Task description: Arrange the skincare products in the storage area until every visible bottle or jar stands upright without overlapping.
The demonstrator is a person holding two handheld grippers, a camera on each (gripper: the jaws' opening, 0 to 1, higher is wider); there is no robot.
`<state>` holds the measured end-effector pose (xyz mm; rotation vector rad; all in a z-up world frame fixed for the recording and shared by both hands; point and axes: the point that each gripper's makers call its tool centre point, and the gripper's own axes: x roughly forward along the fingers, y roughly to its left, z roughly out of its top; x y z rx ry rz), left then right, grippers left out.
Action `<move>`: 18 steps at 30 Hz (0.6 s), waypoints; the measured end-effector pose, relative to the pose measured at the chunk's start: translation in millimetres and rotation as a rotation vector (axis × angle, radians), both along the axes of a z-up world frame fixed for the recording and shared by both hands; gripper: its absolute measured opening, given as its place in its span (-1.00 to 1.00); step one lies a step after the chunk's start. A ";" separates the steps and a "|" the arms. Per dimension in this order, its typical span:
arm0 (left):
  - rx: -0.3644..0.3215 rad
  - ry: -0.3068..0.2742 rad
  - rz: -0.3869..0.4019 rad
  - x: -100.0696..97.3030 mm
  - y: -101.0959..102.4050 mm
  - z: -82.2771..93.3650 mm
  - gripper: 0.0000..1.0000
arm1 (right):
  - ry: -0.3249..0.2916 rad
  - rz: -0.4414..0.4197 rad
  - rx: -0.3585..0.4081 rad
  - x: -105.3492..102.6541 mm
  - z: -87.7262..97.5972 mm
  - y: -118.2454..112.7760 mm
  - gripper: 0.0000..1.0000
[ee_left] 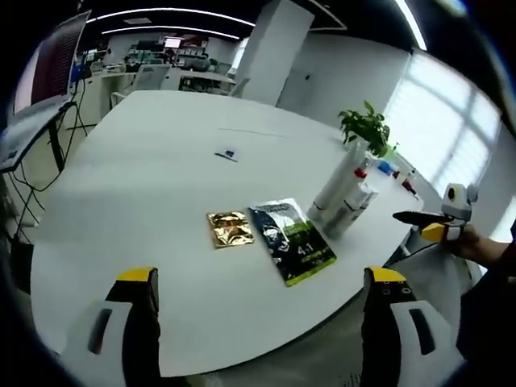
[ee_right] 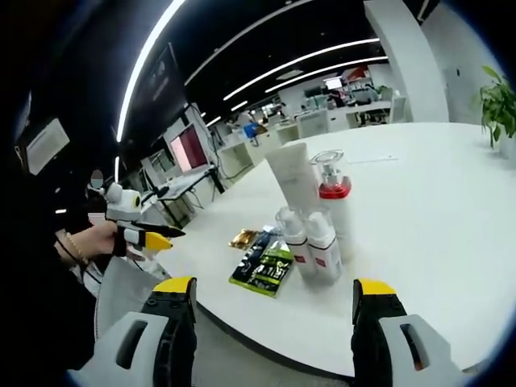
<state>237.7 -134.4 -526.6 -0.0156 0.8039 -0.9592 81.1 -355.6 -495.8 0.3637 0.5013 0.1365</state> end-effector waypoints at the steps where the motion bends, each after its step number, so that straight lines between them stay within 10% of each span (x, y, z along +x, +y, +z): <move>1: 0.006 0.003 -0.004 -0.4 -0.5 -2.1 0.97 | 0.003 -0.001 -0.001 -0.1 -0.5 -0.2 0.69; 18: 0.044 0.102 -0.051 7.7 -6.8 -41.1 0.89 | 0.041 -0.033 0.021 -1.7 -3.8 -1.1 0.67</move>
